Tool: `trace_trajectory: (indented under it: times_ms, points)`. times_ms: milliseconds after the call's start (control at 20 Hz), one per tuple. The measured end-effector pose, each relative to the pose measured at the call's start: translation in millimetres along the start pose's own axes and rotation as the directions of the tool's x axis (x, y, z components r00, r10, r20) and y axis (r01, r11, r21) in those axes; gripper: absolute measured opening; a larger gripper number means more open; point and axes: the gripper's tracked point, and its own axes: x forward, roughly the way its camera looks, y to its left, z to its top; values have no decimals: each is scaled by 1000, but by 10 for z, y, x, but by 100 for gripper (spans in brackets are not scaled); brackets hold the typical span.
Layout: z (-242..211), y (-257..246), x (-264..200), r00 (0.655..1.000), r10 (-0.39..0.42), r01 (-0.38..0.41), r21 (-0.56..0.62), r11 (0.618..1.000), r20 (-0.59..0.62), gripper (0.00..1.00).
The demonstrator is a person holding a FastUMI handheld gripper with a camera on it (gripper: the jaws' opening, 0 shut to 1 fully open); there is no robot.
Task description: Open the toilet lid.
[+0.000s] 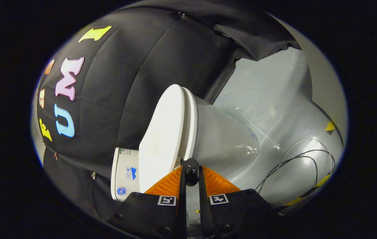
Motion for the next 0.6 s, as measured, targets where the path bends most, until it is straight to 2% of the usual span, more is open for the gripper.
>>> trace_trajectory:
  times_ms: [100, 150, 250, 450, 600]
  points:
    - [77, -12, -87, 1000, 4, -4, 22, 1000, 13, 16]
    - [77, -42, 10, 1000, 1, -2, 60, 998, 9, 10]
    - [11, -14, -7, 1000, 7, -7, 79, 997, -5, 10]
    - [17, 50, -11, 1000, -31, 31, 5, 1000, 4, 10]
    - [75, 167, -120, 1000, -30, 30, 31, 999, 8, 9]
